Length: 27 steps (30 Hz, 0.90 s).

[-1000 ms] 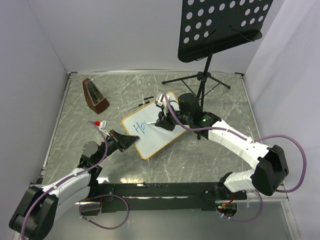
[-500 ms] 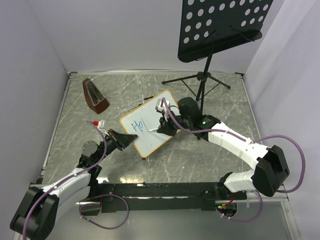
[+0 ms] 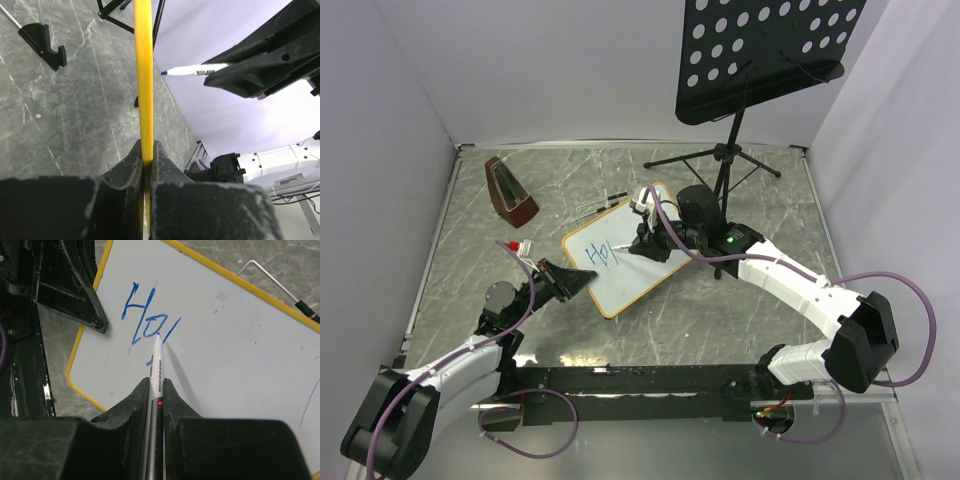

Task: Write a sentence on the whiteboard

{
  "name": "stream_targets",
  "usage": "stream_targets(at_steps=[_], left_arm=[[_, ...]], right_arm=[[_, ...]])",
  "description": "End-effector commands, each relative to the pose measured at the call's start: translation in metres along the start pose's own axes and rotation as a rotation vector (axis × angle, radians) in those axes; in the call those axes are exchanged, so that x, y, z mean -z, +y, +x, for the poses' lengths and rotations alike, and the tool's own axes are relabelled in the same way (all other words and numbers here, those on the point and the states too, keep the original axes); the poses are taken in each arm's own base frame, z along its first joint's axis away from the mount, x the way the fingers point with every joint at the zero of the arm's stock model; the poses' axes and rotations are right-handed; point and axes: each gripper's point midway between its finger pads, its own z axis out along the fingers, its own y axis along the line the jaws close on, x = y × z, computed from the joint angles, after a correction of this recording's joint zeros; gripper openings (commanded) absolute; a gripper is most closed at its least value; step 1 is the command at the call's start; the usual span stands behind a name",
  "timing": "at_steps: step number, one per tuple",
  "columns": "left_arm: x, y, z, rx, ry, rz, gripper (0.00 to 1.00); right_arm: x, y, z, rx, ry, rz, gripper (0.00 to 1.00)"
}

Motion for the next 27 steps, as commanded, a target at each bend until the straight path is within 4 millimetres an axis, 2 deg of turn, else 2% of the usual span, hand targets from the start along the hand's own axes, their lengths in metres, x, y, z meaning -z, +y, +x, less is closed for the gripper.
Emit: stream_targets(at_steps=[1,13,23,27], left_arm=[[0.0,-0.044,-0.023,-0.068,-0.075,0.178,0.01],[0.0,-0.048,-0.02,-0.072,-0.058,0.2,0.01],[0.001,-0.048,-0.02,-0.072,-0.06,0.197,0.01],[0.001,-0.046,-0.022,-0.073,-0.07,0.187,0.01]], right_arm=[[0.0,-0.009,-0.031,0.029,-0.073,0.022,0.0],[-0.008,-0.019,-0.025,0.011,-0.056,0.058,0.0],[-0.001,-0.035,-0.02,-0.008,-0.049,0.134,0.0],[0.001,-0.035,-0.014,-0.01,-0.034,0.135,0.0]])
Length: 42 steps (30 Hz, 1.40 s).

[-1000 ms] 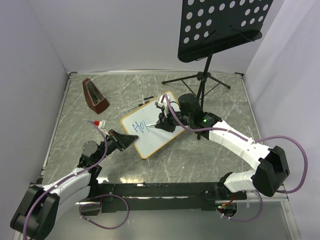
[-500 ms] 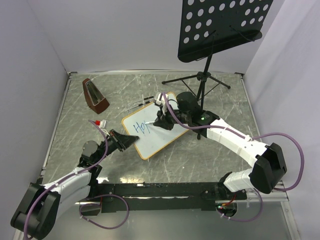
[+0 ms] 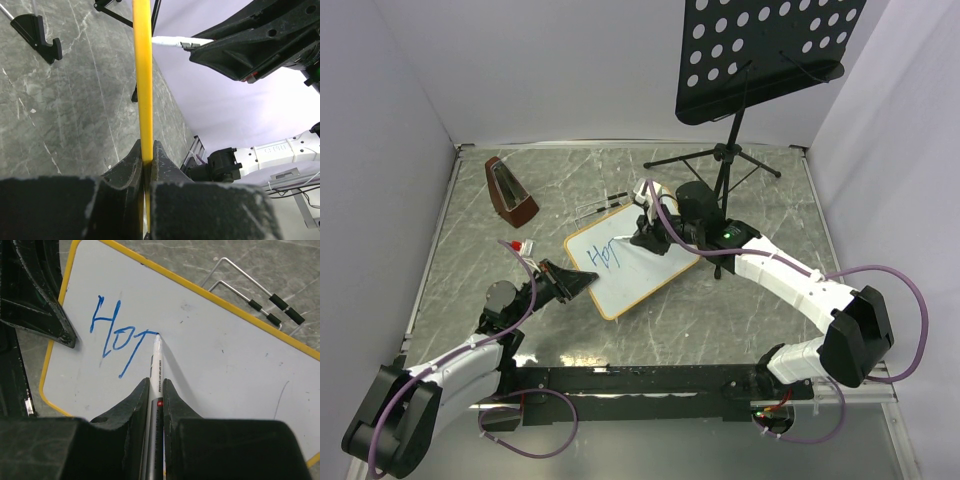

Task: Write a sentence on the whiteboard

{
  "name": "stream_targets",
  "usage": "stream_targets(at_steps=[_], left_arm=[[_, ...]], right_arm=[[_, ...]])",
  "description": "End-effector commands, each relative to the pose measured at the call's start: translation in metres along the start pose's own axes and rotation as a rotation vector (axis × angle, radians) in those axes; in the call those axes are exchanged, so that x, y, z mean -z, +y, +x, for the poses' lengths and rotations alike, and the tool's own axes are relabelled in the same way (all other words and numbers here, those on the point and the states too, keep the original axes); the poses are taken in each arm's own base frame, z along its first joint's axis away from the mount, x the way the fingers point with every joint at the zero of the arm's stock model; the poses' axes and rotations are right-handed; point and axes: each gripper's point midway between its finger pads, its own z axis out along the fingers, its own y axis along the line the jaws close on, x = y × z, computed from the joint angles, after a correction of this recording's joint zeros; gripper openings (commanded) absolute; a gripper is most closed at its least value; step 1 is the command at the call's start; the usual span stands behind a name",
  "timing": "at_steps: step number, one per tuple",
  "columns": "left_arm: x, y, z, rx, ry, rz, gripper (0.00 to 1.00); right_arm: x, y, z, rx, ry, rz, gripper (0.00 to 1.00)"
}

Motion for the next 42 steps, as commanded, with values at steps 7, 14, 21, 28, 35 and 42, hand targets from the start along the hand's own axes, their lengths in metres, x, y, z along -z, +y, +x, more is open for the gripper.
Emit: stream_targets(at_steps=[7,14,21,28,35,42], left_arm=[[0.0,-0.045,-0.03,-0.09,-0.111,0.166,0.01],[-0.001,-0.045,-0.032,-0.089,-0.12,0.163,0.01],[-0.001,-0.044,-0.031,-0.087,-0.116,0.163,0.01],[-0.002,-0.044,-0.031,-0.086,-0.116,0.162,0.01],[-0.002,-0.043,-0.03,-0.085,-0.114,0.161,0.01],[-0.002,-0.04,-0.028,-0.084,-0.107,0.154,0.01]], right_arm=[[0.008,-0.005,-0.004,0.022,-0.015,0.025,0.0],[0.01,0.0,0.004,0.013,0.003,0.01,0.0],[0.009,0.009,0.007,0.01,0.009,-0.026,0.0],[0.007,0.021,0.007,0.011,0.012,-0.068,0.0],[0.007,0.027,0.004,0.008,0.005,-0.084,0.0],[0.009,0.033,-0.004,0.012,-0.023,-0.112,0.0]])
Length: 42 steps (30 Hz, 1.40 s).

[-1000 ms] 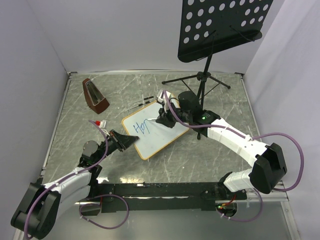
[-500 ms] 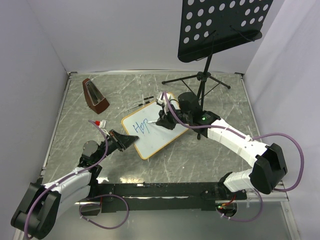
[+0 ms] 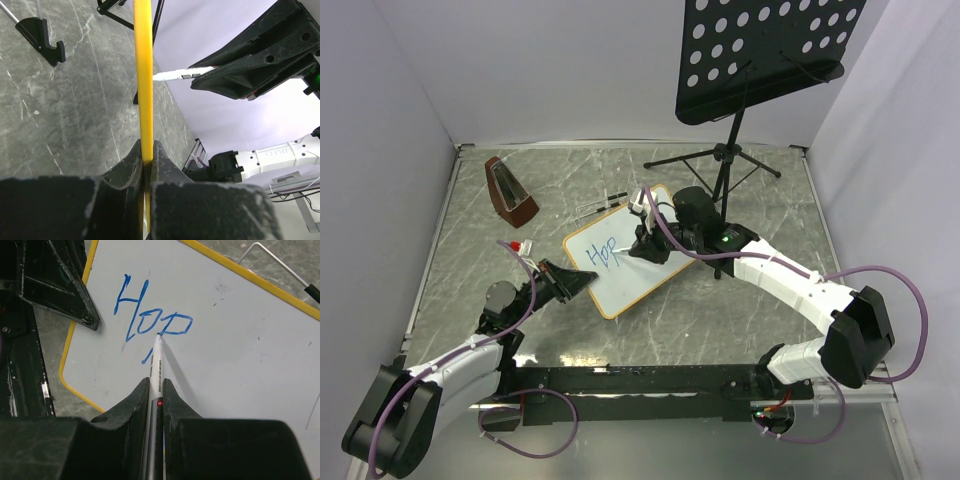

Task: Write a sentence on the whiteboard

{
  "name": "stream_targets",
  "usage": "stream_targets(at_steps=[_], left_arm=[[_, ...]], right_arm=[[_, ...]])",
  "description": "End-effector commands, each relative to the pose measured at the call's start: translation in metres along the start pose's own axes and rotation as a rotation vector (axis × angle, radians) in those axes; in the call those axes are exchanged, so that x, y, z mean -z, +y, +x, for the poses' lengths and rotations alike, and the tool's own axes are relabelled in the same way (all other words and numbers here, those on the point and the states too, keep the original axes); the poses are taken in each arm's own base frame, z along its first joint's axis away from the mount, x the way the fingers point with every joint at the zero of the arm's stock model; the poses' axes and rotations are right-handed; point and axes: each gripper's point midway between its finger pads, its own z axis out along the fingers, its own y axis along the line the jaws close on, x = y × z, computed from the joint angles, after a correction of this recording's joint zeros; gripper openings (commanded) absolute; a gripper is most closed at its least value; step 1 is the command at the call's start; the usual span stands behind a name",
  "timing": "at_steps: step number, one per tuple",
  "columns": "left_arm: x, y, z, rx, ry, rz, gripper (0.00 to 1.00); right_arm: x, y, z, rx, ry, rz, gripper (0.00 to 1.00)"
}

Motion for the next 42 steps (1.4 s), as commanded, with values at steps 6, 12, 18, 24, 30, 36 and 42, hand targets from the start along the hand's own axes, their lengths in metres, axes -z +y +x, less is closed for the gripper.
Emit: stream_targets(at_steps=[6,12,18,24,30,36,42], left_arm=[[-0.001,-0.039,-0.024,-0.082,-0.091,0.155,0.01],[0.0,-0.038,-0.023,-0.084,-0.091,0.151,0.01],[0.002,-0.037,-0.023,-0.088,-0.092,0.145,0.01],[0.001,-0.039,-0.023,-0.088,-0.088,0.152,0.01],[0.001,-0.041,-0.024,-0.088,-0.09,0.155,0.01],[0.002,-0.041,-0.023,-0.09,-0.088,0.157,0.01],[0.002,-0.042,-0.023,-0.089,-0.087,0.162,0.01]], right_arm=[[0.018,0.021,-0.029,0.037,-0.116,-0.06,0.0],[0.026,0.019,-0.032,0.036,-0.143,-0.051,0.0],[0.034,0.007,-0.033,0.031,-0.157,-0.021,0.0],[0.037,0.001,-0.03,0.021,-0.166,-0.016,0.0],[0.04,-0.007,-0.028,0.017,-0.166,0.004,0.0],[0.043,-0.013,-0.026,0.023,-0.166,0.02,0.0],[0.039,-0.013,-0.023,0.022,-0.157,0.012,0.0]])
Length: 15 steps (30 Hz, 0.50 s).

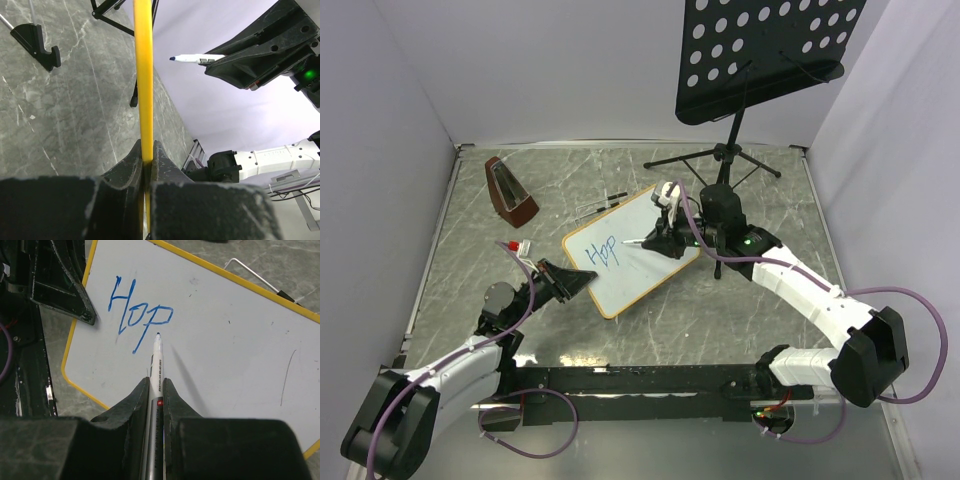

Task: Write a sentence on the whiteboard

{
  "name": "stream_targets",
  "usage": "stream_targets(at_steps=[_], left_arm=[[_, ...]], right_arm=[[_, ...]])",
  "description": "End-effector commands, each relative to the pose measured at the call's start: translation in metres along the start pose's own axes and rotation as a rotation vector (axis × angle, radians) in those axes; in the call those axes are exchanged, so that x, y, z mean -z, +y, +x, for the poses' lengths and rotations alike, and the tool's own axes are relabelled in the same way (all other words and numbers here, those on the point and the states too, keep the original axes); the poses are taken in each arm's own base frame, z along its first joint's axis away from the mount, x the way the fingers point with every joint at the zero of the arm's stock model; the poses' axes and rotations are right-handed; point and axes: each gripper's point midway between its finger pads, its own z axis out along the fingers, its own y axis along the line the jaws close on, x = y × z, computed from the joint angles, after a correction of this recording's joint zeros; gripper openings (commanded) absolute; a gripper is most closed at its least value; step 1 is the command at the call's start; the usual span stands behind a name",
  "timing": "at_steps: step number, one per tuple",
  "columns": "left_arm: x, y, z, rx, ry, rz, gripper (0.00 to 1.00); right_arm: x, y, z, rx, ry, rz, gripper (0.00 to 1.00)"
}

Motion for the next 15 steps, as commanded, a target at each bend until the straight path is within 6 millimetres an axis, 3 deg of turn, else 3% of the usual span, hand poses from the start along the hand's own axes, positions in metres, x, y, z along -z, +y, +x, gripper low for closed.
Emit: stream_targets(at_steps=[1,15], left_arm=[[0.0,-0.037,-0.02,-0.074,-0.072,0.145,0.01],[-0.002,-0.043,-0.02,-0.08,-0.055,0.171,0.01]], right_arm=[[0.002,0.0,-0.012,0.039,-0.046,-0.003,0.0],[-0.013,-0.005,-0.009,0.028,-0.018,0.003,0.0]])
